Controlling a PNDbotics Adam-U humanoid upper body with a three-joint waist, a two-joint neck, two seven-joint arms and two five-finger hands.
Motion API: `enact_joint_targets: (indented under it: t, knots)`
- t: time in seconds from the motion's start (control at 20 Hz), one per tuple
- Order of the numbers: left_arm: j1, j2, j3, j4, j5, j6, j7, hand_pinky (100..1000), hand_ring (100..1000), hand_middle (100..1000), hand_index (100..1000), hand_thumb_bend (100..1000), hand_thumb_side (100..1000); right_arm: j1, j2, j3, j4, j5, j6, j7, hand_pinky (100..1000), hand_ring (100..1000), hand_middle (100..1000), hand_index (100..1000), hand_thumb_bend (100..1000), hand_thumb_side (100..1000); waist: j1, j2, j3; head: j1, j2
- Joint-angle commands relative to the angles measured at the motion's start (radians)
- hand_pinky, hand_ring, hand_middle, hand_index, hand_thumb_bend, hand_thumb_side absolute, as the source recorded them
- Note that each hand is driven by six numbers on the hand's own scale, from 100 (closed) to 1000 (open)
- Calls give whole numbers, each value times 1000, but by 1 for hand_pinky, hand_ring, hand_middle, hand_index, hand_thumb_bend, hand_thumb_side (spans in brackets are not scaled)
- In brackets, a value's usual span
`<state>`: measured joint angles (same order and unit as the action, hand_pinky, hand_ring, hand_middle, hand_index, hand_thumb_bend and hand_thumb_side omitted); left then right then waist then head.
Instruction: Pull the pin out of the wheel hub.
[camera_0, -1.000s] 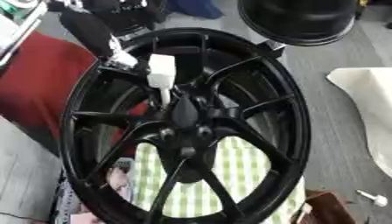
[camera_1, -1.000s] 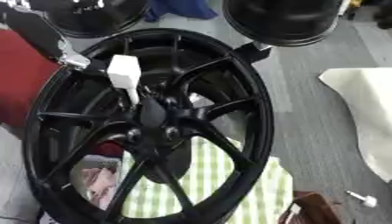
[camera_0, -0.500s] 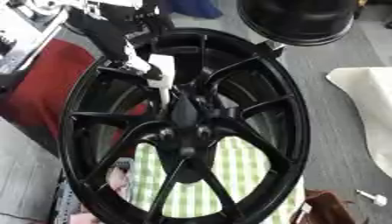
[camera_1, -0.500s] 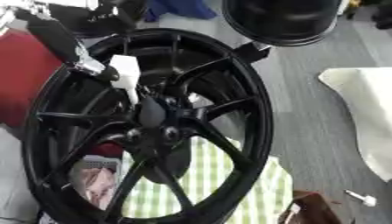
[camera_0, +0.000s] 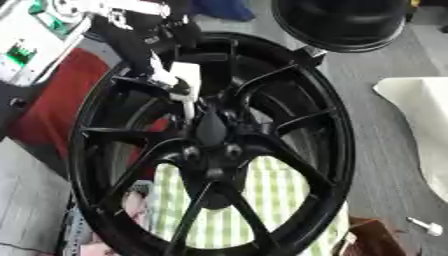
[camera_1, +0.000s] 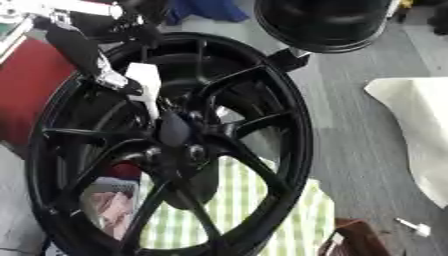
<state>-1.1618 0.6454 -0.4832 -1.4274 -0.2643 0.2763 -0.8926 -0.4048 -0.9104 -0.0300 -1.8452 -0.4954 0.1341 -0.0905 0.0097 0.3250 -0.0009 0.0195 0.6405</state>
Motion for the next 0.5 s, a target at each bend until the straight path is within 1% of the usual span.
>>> enact_joint_targets:
  t: [0.05,0.4,0.45,0.5]
  knots:
    - [-14,8,7,5,-6,5,-14,901,901,812,911,551,276,-13,-20,-11,-2,-2,-3,-7,723,673,582,733,137,519,-2,-25,-4,3,-6]
    - [-12,6,6,20,-26,-10,-14,899,902,813,902,566,247,-12,-23,-24,-3,-20,-11,-32,723,671,580,732,139,519,-2,-24,-8,9,-2]
    - [-11,5,4,22,-30,-13,-14,899,901,814,901,566,245,-12,-22,-25,-3,-21,-11,-34,723,670,580,732,123,509,-2,-24,-8,10,-2]
    - [-11,5,3,25,-33,-16,-14,896,899,809,895,567,244,-11,-21,-26,-2,-21,-11,-36,723,670,580,731,140,520,-1,-23,-8,11,-2]
